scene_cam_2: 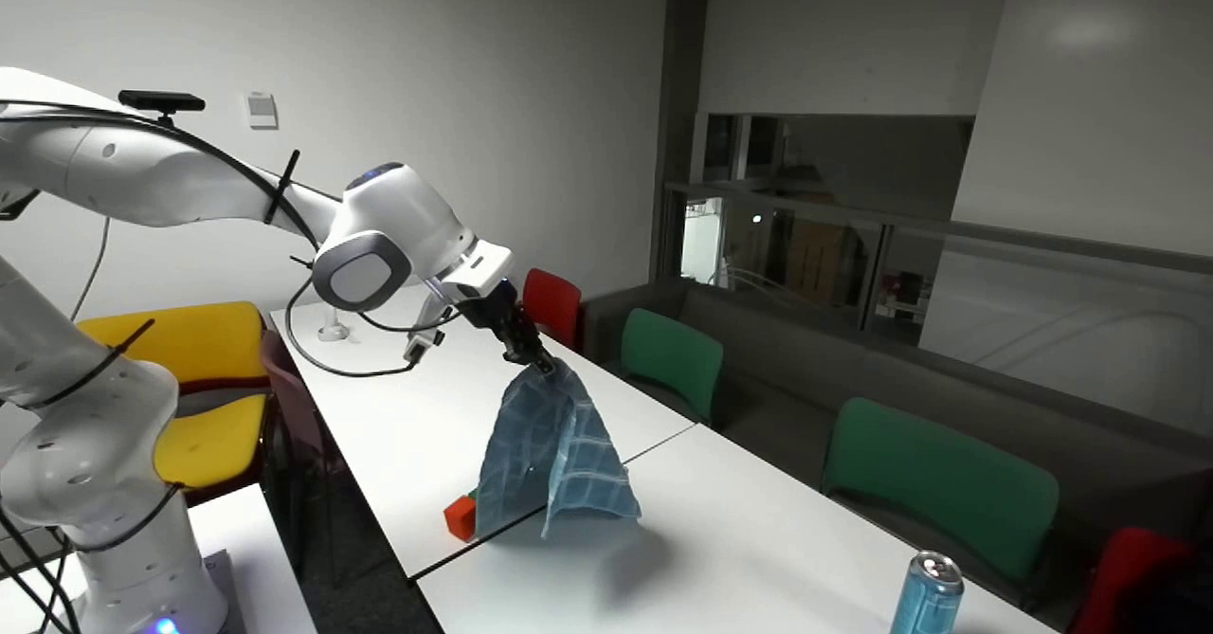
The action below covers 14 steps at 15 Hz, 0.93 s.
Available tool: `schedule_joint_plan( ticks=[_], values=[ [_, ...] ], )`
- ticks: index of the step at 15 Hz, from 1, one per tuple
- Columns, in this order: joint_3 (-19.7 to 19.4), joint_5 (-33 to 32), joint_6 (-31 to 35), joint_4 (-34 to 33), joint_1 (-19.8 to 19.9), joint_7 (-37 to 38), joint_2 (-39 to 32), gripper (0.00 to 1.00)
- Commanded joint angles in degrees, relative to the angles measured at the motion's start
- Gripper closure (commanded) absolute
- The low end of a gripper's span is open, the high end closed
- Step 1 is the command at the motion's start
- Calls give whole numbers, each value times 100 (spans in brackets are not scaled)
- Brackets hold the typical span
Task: Pick up the blue cloth to remove the blocks from it and move it slightly to the right
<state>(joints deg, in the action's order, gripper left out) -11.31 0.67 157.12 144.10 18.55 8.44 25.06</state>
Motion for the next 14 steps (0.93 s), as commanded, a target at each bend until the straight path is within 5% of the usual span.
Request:
schedule_joint_plan(
  ticks=[1,8,14],
  values=[
    [218,-144,-522,262,166,155,706,98],
    [421,-162,-1688,448,241,314,1510,98],
    [290,-43,-1640,398,84,126,1397,94]
  ],
)
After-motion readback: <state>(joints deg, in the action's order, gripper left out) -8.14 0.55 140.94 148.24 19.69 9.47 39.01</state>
